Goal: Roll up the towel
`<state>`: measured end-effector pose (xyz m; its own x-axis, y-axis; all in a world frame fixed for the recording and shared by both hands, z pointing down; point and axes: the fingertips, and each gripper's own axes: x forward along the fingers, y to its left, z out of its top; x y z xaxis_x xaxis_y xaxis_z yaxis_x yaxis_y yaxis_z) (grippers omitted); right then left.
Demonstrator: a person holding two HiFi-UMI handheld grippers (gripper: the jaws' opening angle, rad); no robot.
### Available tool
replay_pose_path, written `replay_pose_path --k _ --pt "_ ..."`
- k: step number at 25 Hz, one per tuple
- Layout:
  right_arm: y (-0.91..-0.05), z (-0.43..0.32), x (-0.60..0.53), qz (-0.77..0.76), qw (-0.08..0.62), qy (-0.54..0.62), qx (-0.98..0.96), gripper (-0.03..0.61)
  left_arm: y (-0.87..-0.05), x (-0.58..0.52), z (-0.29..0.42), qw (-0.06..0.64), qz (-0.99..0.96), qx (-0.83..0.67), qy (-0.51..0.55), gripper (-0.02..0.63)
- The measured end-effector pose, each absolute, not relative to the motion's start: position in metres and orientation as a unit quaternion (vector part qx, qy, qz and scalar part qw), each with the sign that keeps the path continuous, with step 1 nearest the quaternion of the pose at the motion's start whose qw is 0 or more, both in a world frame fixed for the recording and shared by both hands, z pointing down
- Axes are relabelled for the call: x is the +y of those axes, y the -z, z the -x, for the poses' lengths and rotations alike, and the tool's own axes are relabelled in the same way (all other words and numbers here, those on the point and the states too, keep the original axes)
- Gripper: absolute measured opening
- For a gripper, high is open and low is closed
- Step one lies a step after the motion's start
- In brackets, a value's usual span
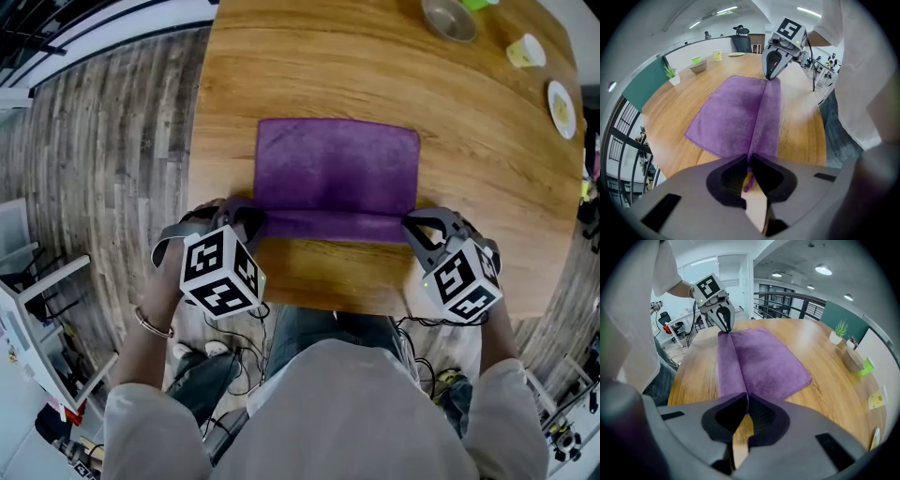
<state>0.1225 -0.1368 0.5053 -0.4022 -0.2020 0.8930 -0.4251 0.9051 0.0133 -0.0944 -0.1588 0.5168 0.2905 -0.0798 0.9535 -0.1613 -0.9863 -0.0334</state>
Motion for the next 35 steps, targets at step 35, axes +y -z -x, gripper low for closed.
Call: replay_pose_path --k 35 --pt "-0.518 -0.115 -0.094 -0.171 0.575 -0.031 -0.799 0.020 -0.527 -0.119 0.090 -0.011 -0.809 -0.051 -0.586 0.067"
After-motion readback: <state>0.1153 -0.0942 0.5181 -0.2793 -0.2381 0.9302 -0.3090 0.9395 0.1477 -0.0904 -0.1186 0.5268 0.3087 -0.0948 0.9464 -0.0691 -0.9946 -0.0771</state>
